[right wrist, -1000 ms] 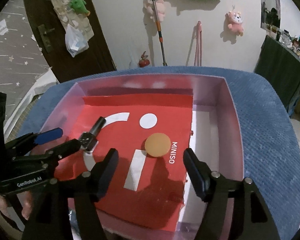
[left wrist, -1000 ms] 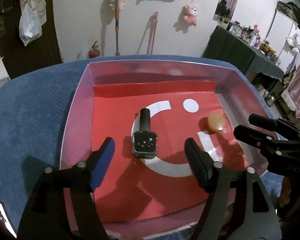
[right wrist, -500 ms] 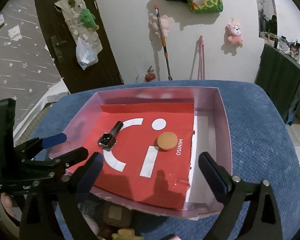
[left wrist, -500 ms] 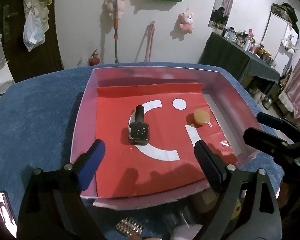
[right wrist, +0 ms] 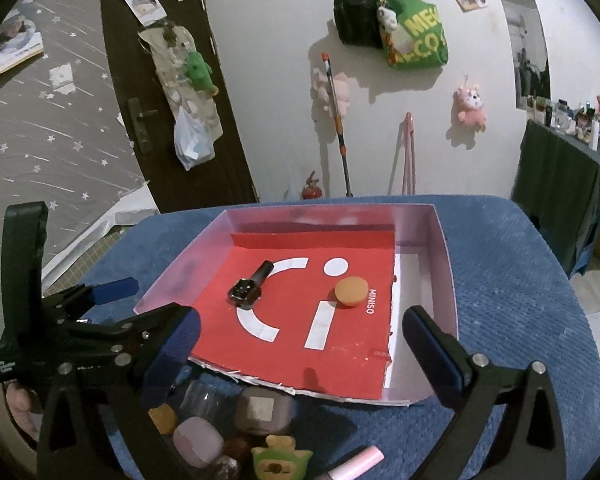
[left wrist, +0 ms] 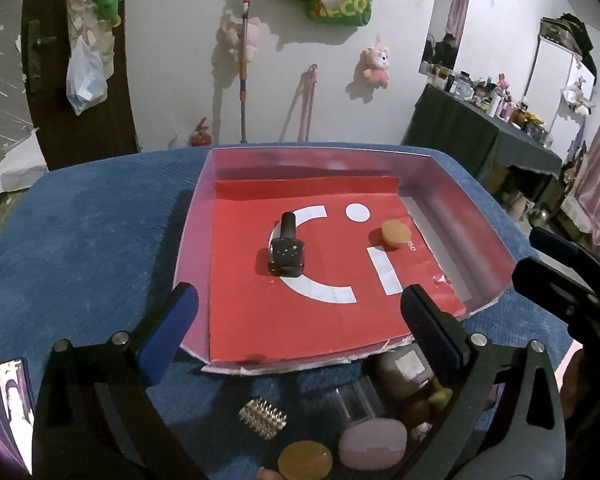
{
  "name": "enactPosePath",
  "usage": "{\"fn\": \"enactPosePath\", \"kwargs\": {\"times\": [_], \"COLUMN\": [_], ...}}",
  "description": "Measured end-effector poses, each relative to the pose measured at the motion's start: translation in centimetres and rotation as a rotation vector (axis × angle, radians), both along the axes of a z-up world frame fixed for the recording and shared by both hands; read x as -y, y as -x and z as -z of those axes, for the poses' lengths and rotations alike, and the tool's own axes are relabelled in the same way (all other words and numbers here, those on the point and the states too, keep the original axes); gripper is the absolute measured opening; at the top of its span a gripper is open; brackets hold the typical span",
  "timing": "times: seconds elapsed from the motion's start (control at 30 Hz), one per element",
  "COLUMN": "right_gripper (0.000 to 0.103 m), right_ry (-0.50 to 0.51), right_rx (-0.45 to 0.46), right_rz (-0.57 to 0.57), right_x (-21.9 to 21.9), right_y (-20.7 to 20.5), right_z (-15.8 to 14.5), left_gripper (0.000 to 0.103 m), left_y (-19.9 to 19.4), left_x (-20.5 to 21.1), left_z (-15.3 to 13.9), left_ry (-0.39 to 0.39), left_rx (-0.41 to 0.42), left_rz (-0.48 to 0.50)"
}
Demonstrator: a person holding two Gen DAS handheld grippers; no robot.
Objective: Organize rigid objects
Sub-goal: 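Withdraw both tools from the tray back toward the remaining items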
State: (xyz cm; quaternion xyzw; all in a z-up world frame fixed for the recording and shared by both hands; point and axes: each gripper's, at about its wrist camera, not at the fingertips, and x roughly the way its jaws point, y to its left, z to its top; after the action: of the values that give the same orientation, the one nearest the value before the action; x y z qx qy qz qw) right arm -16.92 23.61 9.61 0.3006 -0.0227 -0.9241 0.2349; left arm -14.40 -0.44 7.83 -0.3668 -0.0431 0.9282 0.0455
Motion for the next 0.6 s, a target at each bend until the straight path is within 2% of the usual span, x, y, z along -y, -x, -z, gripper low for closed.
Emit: {"fn": "enactPosePath", "kwargs": {"times": [0.27, 0.6], "right_gripper": [0.103, 0.103], "right_ry": [-0.036, -0.053], "right_rx": [-0.051, -0.068], "right_rz": [0.012, 0.017], "right_x": [0.2, -0.1], "right_y": [-2.6, -5.0], "right_z": [0.5, 1.7], "left_gripper": [0.103, 0.103], "left_y": [-1.8, -4.2], "left_x": [-0.2, -1.2], "left_z": [0.5, 1.5], "left_ry": [-0.031, -0.013], "left_rx": [-0.009, -0.014], "left_rz": [0.015, 0.035]}}
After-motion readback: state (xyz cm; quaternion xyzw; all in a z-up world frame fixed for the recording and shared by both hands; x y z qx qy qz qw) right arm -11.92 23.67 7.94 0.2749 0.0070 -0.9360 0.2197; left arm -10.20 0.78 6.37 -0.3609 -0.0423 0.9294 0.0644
